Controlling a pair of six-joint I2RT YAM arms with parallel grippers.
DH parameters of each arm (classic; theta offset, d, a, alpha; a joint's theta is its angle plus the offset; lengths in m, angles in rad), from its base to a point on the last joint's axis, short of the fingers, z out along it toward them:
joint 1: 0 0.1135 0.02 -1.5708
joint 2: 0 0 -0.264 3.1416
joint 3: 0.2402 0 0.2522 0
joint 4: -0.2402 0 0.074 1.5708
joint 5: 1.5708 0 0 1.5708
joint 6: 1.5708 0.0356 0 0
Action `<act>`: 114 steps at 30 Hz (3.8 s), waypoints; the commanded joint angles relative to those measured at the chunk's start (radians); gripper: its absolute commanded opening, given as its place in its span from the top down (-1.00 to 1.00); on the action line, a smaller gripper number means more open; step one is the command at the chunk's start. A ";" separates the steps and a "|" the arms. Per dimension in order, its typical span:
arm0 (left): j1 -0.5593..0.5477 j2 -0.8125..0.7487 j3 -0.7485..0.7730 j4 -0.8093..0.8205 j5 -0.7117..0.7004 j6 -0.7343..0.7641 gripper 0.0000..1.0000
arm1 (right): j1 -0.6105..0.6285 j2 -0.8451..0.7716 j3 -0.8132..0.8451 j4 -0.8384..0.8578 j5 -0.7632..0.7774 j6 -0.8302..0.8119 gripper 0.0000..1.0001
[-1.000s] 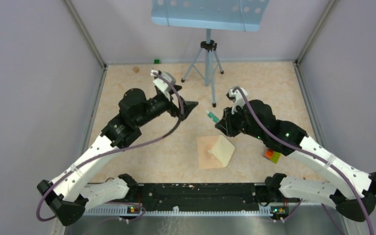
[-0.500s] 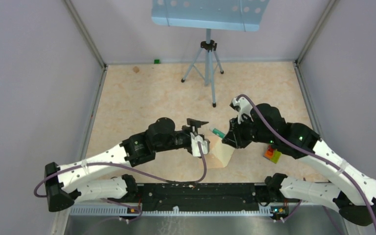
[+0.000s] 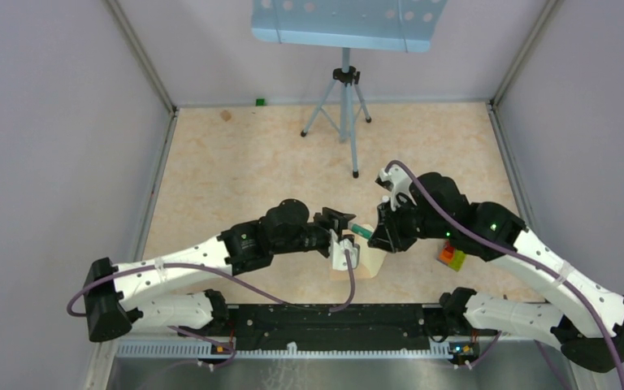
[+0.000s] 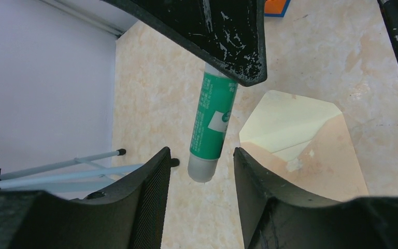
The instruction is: Place the letter into the envelope and seal it
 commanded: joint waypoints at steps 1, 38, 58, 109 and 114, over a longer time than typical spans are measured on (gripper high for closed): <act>-0.006 0.001 0.003 0.076 0.024 0.015 -0.05 | -0.006 0.003 0.056 -0.002 -0.022 0.001 1.00; -0.010 -0.028 -0.102 0.260 -0.045 -0.306 0.90 | -0.005 -0.074 0.005 0.129 0.077 0.162 -0.15; -0.011 -0.051 -0.167 0.414 -0.091 -0.427 0.90 | -0.003 -0.042 -0.070 0.265 0.134 0.226 0.00; -0.008 -0.035 -0.173 0.451 -0.105 -0.437 0.91 | 0.024 0.009 -0.073 0.277 0.171 0.232 0.61; -0.009 -0.030 -0.163 0.438 -0.119 -0.478 0.57 | 0.024 0.020 -0.058 0.253 0.192 0.231 1.00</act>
